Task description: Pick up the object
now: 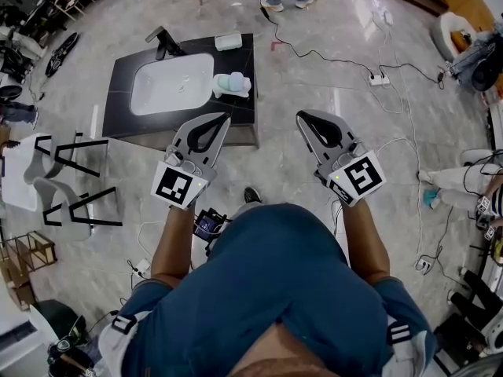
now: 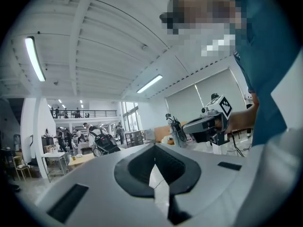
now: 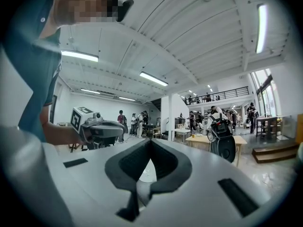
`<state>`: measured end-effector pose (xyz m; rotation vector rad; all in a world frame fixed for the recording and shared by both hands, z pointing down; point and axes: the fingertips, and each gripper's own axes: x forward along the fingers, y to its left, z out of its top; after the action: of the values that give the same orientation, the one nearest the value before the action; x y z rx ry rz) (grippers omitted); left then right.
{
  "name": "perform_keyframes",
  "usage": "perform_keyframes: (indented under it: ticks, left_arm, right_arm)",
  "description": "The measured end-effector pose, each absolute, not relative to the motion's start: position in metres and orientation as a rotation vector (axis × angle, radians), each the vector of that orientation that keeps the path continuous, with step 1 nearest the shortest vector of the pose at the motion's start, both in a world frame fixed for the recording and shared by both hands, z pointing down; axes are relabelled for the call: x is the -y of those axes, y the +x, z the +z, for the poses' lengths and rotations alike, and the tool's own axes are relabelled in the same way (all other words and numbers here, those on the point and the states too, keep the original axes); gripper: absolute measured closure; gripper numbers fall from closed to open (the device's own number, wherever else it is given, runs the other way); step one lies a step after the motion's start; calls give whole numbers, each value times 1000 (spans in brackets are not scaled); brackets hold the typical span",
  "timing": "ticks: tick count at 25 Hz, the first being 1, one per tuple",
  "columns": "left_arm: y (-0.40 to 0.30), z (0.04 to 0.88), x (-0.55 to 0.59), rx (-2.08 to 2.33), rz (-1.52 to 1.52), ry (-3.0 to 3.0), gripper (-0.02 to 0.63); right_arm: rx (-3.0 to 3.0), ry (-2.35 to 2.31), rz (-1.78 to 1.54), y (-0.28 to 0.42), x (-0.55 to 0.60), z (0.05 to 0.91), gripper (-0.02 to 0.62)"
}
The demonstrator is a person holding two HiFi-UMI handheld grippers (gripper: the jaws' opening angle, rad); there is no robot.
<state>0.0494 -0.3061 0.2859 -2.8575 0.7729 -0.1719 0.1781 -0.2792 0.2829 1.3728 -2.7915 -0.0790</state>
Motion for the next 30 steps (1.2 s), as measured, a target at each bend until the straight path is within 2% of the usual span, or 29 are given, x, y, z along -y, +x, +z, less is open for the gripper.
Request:
perform_keyframes:
  ticks: [16,30]
  left_arm:
    - [9,320,395,-778,-174,-2925,601]
    - [33,367,489,-934,-326,-2921,601]
  right_arm:
    - [2755,1365,8,133,368,313,581]
    - [2828,1156,112,144,468,361,581]
